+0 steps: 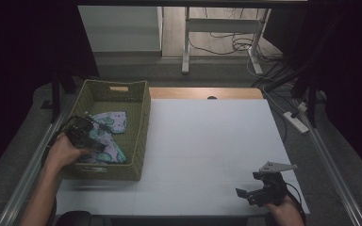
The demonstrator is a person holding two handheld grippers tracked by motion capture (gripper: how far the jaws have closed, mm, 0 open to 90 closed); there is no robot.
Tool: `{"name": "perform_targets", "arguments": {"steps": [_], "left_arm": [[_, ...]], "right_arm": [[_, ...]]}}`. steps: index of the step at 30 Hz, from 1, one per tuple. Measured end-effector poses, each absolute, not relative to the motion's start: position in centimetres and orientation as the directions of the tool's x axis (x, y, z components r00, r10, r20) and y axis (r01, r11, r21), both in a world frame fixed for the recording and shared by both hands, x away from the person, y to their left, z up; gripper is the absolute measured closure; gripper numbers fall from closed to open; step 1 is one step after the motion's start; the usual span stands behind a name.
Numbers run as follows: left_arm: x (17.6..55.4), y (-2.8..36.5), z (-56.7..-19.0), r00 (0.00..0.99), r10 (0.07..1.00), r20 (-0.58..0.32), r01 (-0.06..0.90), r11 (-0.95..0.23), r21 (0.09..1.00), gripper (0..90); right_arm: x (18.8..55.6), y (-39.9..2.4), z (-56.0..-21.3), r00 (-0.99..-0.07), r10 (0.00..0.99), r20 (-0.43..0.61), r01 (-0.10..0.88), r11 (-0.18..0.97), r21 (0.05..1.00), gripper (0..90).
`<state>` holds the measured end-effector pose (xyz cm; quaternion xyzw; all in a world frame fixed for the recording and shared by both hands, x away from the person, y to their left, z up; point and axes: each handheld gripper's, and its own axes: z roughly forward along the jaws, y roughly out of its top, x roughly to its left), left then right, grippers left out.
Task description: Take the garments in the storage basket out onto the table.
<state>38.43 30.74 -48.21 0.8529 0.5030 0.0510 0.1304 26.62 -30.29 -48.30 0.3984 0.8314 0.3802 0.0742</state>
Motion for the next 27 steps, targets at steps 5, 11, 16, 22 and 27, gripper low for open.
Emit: {"name": "perform_targets", "arguments": {"steps": [5,11,16,22,27], "left_arm": [[38.4,30.5,-48.3,0.477,0.879,-0.008,0.852,-0.460,0.252,37.0],[38.2,30.7,-47.9,0.484,0.874,-0.044,0.841,-0.451,0.299,82.5],[38.0,31.1,-46.7,0.472,0.876,-0.099,0.828,-0.403,0.390,84.9],[37.2,31.7,-43.3,0.453,0.875,-0.173,0.788,-0.302,0.537,85.1],[36.7,31.9,-40.8,0.490,0.839,-0.237,0.734,-0.250,0.631,85.2]], "right_arm": [[26.6,-30.3,-48.3,-0.673,0.717,0.179,0.604,0.393,0.693,0.2],[26.6,-30.3,-48.3,-0.673,0.717,0.181,0.605,0.392,0.693,0.2],[26.6,-30.3,-48.3,-0.670,0.719,0.183,0.607,0.389,0.693,0.2],[26.6,-30.3,-48.3,-0.670,0.720,0.183,0.608,0.389,0.692,0.2],[26.6,-30.3,-48.3,-0.669,0.721,0.182,0.607,0.389,0.693,0.2]]}}
